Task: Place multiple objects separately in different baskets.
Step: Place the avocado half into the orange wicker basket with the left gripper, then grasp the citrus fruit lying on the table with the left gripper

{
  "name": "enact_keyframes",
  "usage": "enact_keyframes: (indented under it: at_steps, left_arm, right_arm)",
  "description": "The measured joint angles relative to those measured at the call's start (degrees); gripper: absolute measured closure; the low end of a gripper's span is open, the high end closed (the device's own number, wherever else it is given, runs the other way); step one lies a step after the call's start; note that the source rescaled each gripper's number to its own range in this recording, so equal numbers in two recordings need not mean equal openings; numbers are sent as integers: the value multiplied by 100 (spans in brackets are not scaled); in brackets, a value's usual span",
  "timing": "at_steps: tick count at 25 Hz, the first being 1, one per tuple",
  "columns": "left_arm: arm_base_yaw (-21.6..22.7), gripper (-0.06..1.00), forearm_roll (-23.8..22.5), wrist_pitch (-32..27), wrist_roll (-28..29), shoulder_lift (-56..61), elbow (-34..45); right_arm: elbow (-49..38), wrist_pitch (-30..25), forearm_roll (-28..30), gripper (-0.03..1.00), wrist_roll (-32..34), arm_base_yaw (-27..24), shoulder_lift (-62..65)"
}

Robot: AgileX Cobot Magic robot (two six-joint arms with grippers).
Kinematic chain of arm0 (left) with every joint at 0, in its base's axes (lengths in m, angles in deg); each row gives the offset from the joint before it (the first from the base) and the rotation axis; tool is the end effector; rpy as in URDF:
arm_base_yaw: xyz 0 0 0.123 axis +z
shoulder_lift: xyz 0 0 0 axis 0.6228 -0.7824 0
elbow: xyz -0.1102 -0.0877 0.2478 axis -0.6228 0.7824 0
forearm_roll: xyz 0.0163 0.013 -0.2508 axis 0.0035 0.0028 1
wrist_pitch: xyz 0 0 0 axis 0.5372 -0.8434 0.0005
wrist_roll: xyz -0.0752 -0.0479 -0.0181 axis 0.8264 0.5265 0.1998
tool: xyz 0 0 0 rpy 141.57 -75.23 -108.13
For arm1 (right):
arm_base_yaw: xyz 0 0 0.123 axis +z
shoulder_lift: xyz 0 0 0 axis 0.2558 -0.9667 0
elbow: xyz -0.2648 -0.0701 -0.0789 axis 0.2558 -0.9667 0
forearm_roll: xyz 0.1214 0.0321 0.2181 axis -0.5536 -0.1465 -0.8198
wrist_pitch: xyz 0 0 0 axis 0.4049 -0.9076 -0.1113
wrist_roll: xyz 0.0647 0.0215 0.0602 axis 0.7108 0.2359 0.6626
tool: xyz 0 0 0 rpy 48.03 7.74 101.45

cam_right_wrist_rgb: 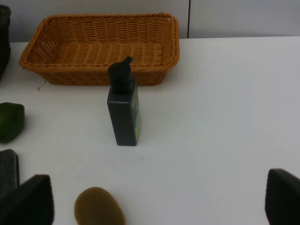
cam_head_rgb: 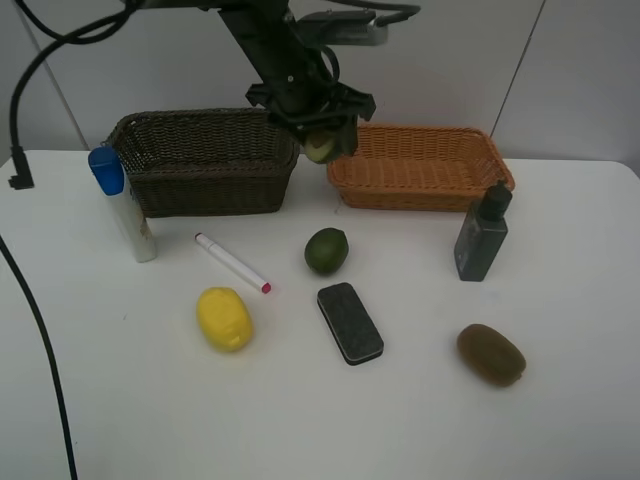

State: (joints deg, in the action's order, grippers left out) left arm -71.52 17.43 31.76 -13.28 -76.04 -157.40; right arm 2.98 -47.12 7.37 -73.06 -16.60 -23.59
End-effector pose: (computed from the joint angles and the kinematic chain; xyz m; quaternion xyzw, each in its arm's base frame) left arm 0.4202 -0.2884 0.2288 0.2594 0.9149 -0.1606 0.2644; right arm -0.0068 0.0055 0.2798 -0.0029 0.8495 0.0162 0.5273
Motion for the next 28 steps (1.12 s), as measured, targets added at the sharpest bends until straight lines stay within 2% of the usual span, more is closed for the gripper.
enact_keyframes:
  at_steps: [6, 7, 10, 14, 17, 23, 28]
  left_arm:
    - [-6, 24, 93, 403, 0, -1383, -1834]
    - [-6, 21, 100, 482, 0, -1563, -2027]
    - [-6, 1, 113, 593, 0, -1890, -2294]
    - [-6, -5, 127, 545, 14, -1922, -2334]
    - [-6, -5, 127, 95, 29, -1823, -2412]
    - [-12, -5, 127, -2047, 456, -1207, -2472]
    - [-133, -5, 122, -2211, 936, -609, -2149]
  right_arm:
    - [0, 0, 0, -3, 0, 0, 0]
    - [0, 0, 0, -3, 0, 0, 0]
    - [0, 0, 0, -3, 0, 0, 0]
    - [0, 0, 0, -3, 0, 0, 0]
    - [0, 0, 0, -3, 0, 0, 0]
    - [0, 0, 0, -3, 0, 0, 0]
    - [0, 0, 0, -3, 0, 0, 0]
